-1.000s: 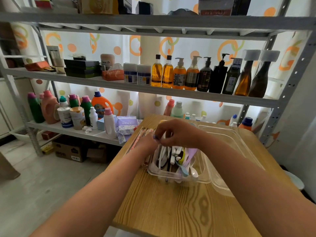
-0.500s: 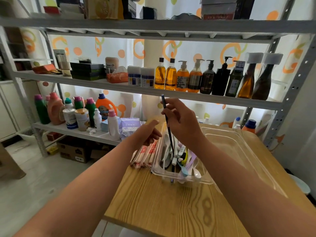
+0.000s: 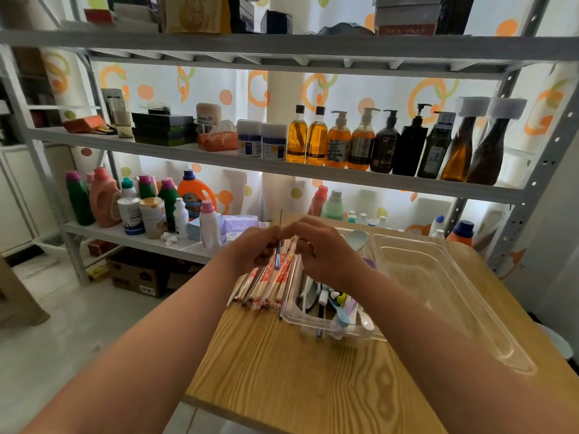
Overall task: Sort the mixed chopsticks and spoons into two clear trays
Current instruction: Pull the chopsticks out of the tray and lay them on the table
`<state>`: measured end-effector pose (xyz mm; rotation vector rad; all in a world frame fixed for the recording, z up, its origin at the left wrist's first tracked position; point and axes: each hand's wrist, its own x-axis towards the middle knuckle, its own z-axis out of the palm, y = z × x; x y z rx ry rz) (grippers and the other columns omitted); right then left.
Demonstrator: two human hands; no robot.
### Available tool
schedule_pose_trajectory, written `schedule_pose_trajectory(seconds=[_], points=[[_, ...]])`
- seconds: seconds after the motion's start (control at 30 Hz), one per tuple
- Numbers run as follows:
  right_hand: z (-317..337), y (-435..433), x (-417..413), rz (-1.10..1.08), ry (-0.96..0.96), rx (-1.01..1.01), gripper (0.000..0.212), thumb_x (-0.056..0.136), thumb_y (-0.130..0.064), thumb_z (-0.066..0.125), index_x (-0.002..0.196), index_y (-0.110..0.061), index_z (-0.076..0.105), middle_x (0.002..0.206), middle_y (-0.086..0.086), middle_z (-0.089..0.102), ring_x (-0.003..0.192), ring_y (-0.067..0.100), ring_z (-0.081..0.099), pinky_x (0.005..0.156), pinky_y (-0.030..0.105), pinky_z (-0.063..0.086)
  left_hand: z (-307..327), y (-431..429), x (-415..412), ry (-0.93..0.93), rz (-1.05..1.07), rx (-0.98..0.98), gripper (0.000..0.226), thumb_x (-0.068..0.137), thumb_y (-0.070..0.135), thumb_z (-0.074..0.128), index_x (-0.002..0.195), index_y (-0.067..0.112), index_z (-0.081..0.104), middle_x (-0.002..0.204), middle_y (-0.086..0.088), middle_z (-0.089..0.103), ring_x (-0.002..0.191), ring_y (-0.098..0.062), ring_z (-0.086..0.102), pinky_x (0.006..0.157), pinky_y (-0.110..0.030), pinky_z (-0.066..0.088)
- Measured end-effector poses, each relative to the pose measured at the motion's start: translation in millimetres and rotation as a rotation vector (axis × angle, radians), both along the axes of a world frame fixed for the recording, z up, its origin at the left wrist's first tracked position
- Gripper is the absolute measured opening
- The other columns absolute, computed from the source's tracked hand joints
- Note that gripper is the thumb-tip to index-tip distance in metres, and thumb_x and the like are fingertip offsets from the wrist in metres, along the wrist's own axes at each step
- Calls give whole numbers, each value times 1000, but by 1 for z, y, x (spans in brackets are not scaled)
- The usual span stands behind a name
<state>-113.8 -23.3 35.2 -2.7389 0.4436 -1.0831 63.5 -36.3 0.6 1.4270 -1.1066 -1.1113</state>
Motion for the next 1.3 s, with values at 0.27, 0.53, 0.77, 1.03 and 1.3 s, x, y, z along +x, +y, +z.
schedule_pose_trajectory(seconds=[0.27, 0.53, 0.77, 1.03, 1.3], points=[[-13, -13, -20, -322, 509, 437, 14, 84, -12, 62, 94, -10, 70, 91, 4, 70, 85, 13, 65, 80, 24, 54, -37, -14, 8, -860, 186, 95, 43, 90, 47, 58, 77, 7, 69, 73, -8, 64, 75, -22, 60, 65, -28, 41], [-29, -10, -19, -345, 710, 351, 30, 88, -20, 54, 112, -34, 66, 92, -13, 54, 93, 9, 50, 99, 39, 40, -52, -20, -2, -946, 214, 138, 34, 88, 50, 58, 102, 21, 67, 106, -3, 68, 100, -22, 61, 86, -35, 50], [-31, -6, -16, -276, 872, 150, 32, 93, -21, 49, 116, -38, 62, 116, -8, 55, 115, 17, 40, 101, 39, 26, -42, -21, -14, -901, 273, 71, 40, 93, 46, 45, 103, 14, 66, 101, -7, 66, 94, -25, 59, 81, -34, 46], [-32, -4, -13, -344, 1014, 175, 39, 90, -21, 53, 126, -31, 57, 130, 1, 42, 122, 26, 30, 102, 38, 23, -30, -27, -43, -853, 190, 55, 51, 95, 48, 35, 105, 7, 64, 105, -14, 65, 98, -29, 59, 86, -37, 46], [-29, -3, -20, -327, 882, 361, 45, 76, -7, 67, 118, -17, 53, 117, 4, 53, 103, 21, 50, 85, 31, 49, -35, -32, -56, -908, 199, 105, 53, 91, 44, 50, 128, 7, 47, 127, -15, 55, 116, -33, 52, 95, -44, 45]])
